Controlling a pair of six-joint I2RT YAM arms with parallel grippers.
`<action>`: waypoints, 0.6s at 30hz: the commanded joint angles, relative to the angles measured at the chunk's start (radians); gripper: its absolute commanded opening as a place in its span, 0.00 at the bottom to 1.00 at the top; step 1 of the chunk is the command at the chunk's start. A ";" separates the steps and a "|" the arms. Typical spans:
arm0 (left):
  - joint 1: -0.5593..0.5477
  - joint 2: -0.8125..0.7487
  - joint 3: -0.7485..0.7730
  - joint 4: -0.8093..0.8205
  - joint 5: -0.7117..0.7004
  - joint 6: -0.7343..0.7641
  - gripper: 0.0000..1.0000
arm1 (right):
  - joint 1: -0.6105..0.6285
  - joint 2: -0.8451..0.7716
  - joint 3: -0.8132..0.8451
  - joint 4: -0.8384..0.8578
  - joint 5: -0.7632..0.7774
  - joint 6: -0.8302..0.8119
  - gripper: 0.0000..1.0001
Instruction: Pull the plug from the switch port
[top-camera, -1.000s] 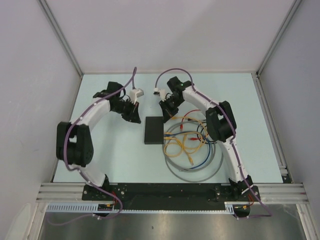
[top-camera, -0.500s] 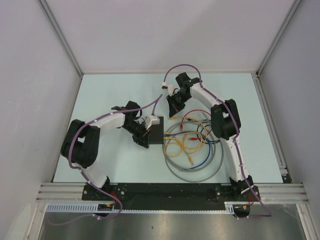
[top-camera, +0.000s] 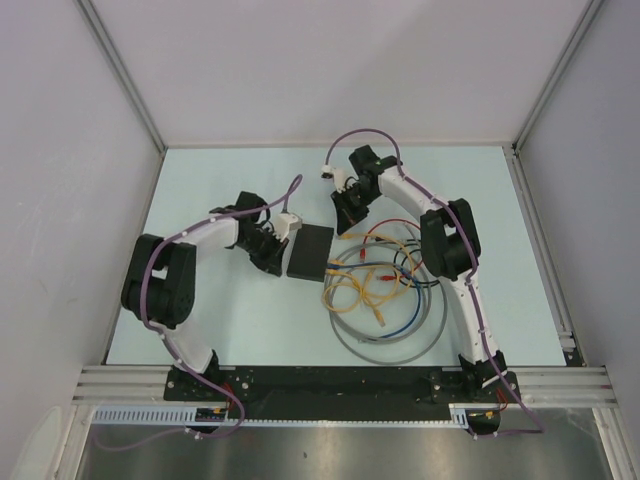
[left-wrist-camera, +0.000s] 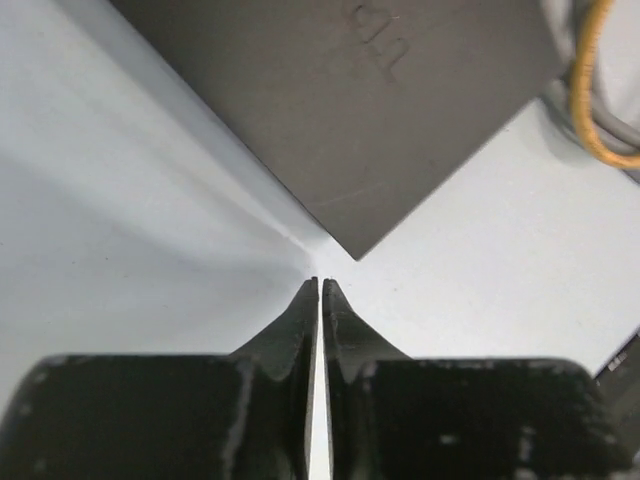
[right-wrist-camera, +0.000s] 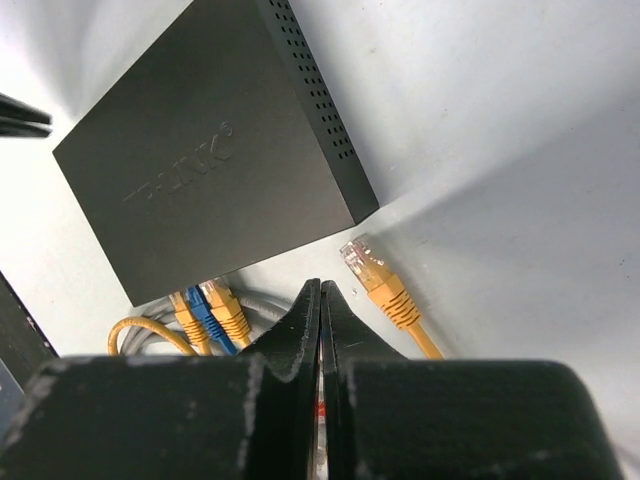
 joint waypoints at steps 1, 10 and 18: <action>0.007 -0.064 0.082 -0.146 0.243 0.113 0.13 | -0.008 -0.044 0.000 0.001 -0.014 -0.005 0.00; 0.008 0.017 0.202 -0.047 0.299 -0.131 0.12 | -0.081 -0.061 -0.018 -0.060 -0.314 -0.036 0.49; 0.010 0.183 0.263 -0.023 0.265 -0.241 0.09 | -0.089 -0.021 -0.028 -0.091 -0.373 -0.045 0.48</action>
